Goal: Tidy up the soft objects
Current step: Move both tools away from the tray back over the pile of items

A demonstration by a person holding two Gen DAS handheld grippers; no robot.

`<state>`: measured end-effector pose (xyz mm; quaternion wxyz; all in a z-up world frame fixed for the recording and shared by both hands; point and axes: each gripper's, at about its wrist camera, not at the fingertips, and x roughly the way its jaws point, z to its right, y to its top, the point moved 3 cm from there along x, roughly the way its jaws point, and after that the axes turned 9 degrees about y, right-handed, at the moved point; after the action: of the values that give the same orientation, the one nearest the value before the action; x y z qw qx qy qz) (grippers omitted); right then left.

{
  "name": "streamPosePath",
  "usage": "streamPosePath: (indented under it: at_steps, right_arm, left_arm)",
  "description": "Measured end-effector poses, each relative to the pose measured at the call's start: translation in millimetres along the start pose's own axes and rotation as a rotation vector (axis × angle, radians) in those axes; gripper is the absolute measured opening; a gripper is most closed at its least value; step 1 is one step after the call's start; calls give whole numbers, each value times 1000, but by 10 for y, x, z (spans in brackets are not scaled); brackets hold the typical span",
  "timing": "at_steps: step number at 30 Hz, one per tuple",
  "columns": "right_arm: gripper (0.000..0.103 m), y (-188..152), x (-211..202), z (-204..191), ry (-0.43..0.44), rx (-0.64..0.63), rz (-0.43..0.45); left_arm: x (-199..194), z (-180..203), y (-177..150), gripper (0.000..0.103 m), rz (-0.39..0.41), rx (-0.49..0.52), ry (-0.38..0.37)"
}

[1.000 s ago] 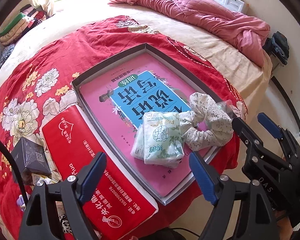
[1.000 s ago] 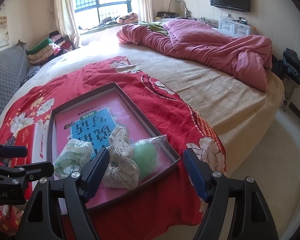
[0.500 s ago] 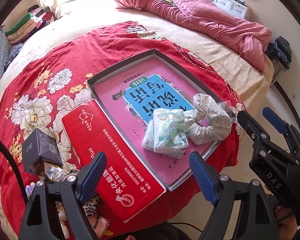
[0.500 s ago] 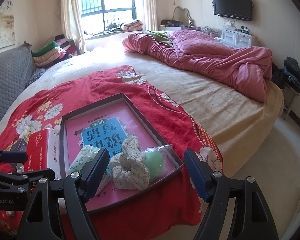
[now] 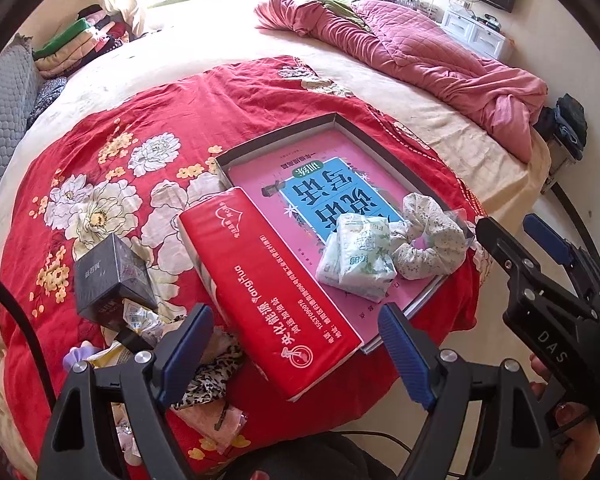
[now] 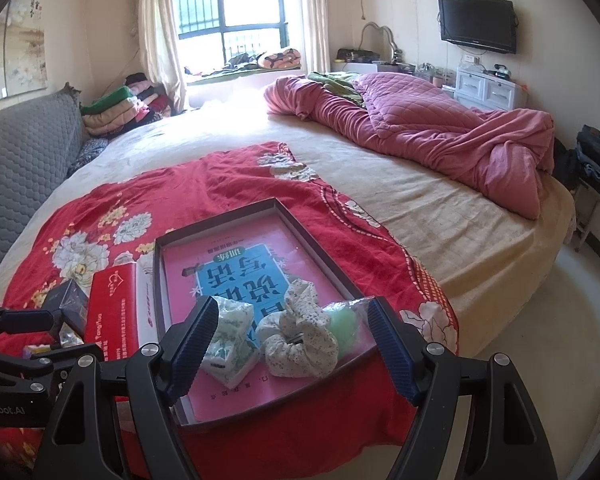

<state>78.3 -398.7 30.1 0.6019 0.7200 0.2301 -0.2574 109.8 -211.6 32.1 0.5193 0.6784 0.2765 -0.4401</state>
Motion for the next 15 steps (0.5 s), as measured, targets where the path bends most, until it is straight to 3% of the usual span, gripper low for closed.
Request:
streamPosePath:
  at_steps: [15]
  right_arm:
    - [78,87,-119,-542,48,-86,5]
  left_arm:
    - [-165,-582,-231,84,13,-85,40]
